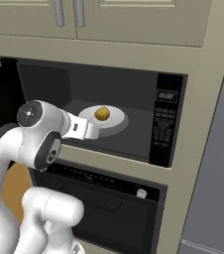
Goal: Pick the squash from the counter and place it in the microwave.
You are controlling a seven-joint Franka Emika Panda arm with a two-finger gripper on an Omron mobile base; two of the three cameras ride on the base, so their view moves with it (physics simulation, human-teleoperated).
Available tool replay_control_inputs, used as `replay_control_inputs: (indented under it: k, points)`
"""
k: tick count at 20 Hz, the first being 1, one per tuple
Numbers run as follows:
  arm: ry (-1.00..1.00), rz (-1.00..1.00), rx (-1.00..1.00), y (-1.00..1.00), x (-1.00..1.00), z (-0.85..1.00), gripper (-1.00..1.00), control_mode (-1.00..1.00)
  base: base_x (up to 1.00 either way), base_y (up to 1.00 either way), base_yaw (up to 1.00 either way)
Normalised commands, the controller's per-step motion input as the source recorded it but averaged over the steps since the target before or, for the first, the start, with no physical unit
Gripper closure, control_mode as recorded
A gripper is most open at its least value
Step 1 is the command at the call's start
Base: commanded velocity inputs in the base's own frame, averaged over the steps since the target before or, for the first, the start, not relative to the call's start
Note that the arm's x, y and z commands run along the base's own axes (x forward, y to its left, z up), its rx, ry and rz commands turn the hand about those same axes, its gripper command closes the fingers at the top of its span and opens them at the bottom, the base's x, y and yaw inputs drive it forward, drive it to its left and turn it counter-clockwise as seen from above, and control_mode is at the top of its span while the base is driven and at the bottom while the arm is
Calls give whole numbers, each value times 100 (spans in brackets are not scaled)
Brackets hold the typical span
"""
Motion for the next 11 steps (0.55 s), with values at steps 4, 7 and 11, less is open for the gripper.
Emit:
replay_control_inputs:
  k: [4, 7, 11]
  points:
    - [15, 0, 0, 11, -100, 0, -100, -100, 0, 0, 0]
    - [1, 0, 0, 28, -100, -13, -100, -100, 0, 0, 0]
    - [-1, 0, 0, 41, -100, -24, -100, -100, 0, 0, 0]
